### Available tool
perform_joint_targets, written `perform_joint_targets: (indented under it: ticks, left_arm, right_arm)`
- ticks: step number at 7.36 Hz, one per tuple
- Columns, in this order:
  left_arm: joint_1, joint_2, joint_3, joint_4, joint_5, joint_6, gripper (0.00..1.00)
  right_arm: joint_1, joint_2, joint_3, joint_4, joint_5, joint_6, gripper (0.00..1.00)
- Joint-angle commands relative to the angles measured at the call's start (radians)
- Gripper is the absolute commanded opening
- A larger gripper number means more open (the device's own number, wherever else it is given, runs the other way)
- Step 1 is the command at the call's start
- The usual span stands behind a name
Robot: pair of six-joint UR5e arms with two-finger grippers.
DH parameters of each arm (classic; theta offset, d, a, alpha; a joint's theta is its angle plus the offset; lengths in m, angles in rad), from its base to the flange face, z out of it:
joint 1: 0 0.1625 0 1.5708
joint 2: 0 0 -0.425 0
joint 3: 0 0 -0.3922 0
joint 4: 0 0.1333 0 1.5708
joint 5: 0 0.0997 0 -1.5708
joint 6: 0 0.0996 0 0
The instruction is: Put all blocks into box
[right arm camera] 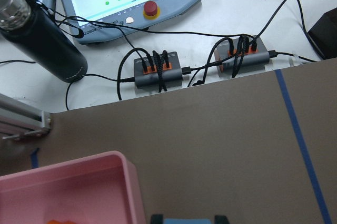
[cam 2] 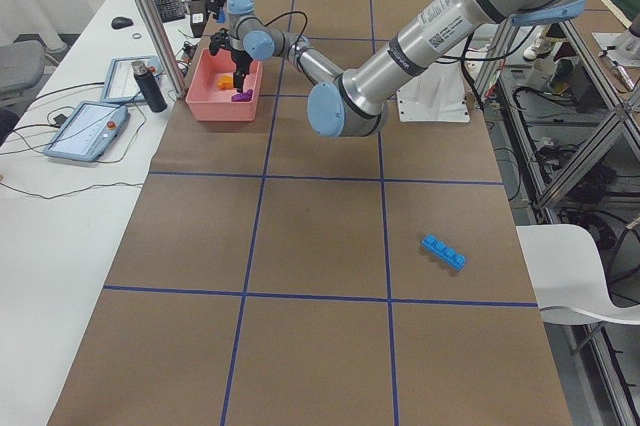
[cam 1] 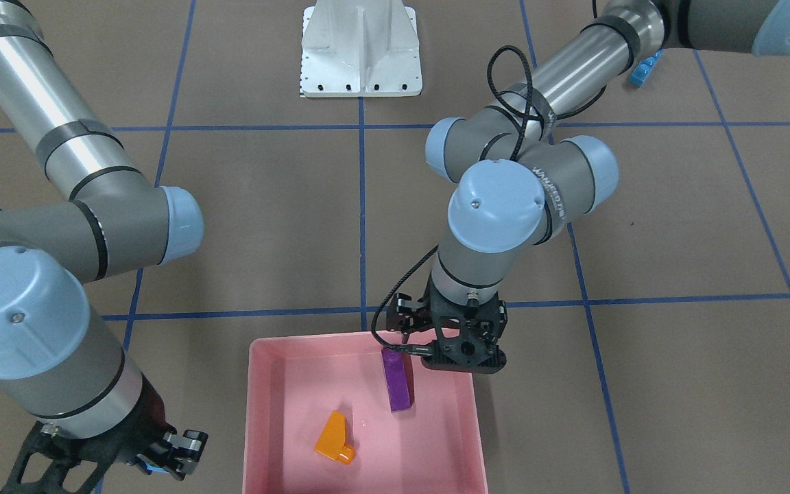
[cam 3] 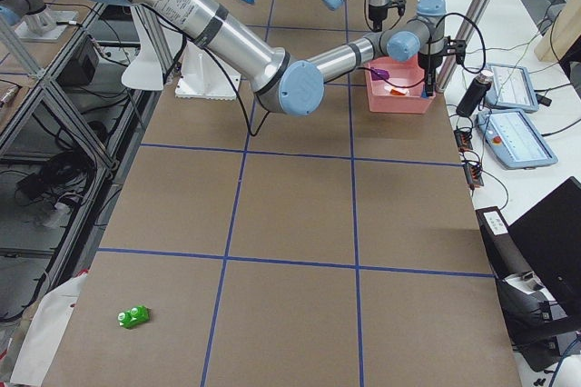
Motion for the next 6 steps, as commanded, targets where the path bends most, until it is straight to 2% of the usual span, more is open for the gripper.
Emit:
perform_joint_targets:
  ticks: [1, 2, 3, 4, 5, 6]
  left_arm:
    - [-0.067, 0.118, -0.071, -0.002, -0.082, 0.199, 1.00]
    - [-0.087, 0.158, -0.082, -0.007, -0.107, 0.223, 1.00]
    - [-0.085, 0.215, -0.135, -0.014, -0.107, 0.234, 1.00]
    - [-0.073, 0.290, -0.218, -0.017, -0.091, 0.239, 1.00]
    - [-0.067, 0.301, -0.252, -0.036, -0.030, 0.239, 1.00]
    - [-0.063, 0.312, -0.302, -0.028, -0.014, 0.233, 1.00]
  right_arm:
    - [-0.093, 0.067, -0.024, -0.013, -0.089, 0.064, 0.28]
    - [-0.122, 0.069, -0.023, -0.011, -0.145, 0.102, 0.99]
    - [-0.124, 0.068, -0.021, -0.013, -0.141, 0.104, 1.00]
    - [-0.111, 0.061, -0.001, -0.019, -0.092, 0.092, 1.00]
    - [-0.088, 0.052, 0.023, -0.025, -0.045, 0.086, 1.00]
    - [-0.060, 0.022, 0.072, -0.070, 0.006, 0.066, 1.00]
